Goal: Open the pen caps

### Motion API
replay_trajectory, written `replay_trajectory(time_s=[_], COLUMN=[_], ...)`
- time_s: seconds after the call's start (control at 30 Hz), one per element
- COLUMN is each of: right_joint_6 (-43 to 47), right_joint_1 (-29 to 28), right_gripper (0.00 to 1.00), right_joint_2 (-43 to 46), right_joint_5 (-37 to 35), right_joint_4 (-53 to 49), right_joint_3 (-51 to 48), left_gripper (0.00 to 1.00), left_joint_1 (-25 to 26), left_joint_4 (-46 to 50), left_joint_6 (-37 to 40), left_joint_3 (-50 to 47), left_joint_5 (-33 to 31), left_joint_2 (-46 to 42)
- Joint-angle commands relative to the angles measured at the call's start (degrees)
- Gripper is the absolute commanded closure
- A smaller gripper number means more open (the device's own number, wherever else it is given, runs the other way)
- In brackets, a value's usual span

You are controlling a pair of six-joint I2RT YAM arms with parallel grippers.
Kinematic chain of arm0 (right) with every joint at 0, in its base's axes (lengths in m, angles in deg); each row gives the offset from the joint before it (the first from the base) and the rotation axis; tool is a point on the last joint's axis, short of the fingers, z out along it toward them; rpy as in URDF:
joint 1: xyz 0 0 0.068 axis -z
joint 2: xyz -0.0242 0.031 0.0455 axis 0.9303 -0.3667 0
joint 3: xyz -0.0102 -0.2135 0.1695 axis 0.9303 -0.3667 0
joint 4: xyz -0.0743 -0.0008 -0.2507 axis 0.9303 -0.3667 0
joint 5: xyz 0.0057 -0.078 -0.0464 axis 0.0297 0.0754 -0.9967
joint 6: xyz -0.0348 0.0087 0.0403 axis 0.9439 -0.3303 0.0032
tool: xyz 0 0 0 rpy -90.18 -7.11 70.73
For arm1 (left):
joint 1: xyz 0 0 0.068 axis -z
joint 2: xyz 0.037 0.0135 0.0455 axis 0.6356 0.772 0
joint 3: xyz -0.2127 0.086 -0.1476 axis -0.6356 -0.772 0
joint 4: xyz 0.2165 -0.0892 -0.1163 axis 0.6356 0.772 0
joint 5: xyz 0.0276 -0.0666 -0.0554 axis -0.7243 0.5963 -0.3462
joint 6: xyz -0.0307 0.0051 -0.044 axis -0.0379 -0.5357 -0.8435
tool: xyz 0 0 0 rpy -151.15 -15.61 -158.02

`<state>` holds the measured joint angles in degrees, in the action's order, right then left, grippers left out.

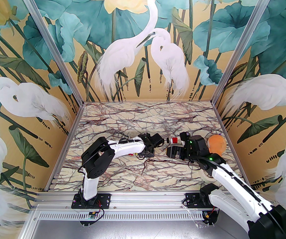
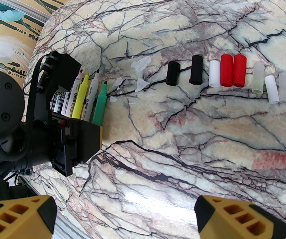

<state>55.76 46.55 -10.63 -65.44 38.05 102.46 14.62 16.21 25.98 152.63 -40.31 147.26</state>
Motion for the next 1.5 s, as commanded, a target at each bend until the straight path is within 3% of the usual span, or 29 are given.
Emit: replay_trajectory(time_s=[0.0, 0.37, 0.47, 0.57, 0.63, 0.8, 1.0, 1.17, 1.47], right_joint_6=[-1.07, 0.36, 1.00, 1.94, 2.27, 3.24, 4.40, 2.97, 2.21], right_joint_1=[-0.37, -0.37, -0.37, -0.37, -0.31, -0.32, -0.37, -0.37, -0.31], right_gripper=[0.01, 0.01, 0.01, 0.00, 0.00, 0.00, 0.00, 0.00, 0.01], right_joint_2=[0.68, 1.58, 2.81, 3.64, 4.12, 4.58, 3.66, 2.74, 1.52], right_joint_5=[-0.43, -0.16, -0.54, 0.37, 1.85, 3.15, -0.20, -6.68, -13.56], right_joint_4=[0.59, 1.45, 1.60, 0.22, -0.38, -2.87, -5.70, -5.21, -1.02], right_joint_3=[-1.13, -0.20, 0.15, 1.66, 2.53, 4.63, 7.01, 7.74, 8.25], left_gripper=[0.70, 0.55, 0.39, 0.12, 0.01, 0.01, 0.00, 0.00, 0.00], left_joint_1=[0.41, 0.48, 0.41, 0.24, -0.29, -3.48, -12.00, -15.07, -21.05], left_joint_4=[2.48, 1.16, -3.49, -7.94, -11.57, -20.45, -25.25, -28.07, -31.12], left_joint_6=[-0.86, 1.54, 3.76, 6.41, 7.93, 12.50, 19.31, 28.15, 31.63], left_joint_3=[1.86, 2.92, -0.82, -5.62, -9.63, -20.40, -29.69, -36.46, -44.29], left_joint_5=[-2.19, -2.54, -1.08, 0.69, 2.04, 4.18, 7.42, 1.47, -4.91], left_joint_2=[-0.02, -10.51, -16.70, -23.11, -27.84, -40.35, -55.17, -63.31, -71.63])
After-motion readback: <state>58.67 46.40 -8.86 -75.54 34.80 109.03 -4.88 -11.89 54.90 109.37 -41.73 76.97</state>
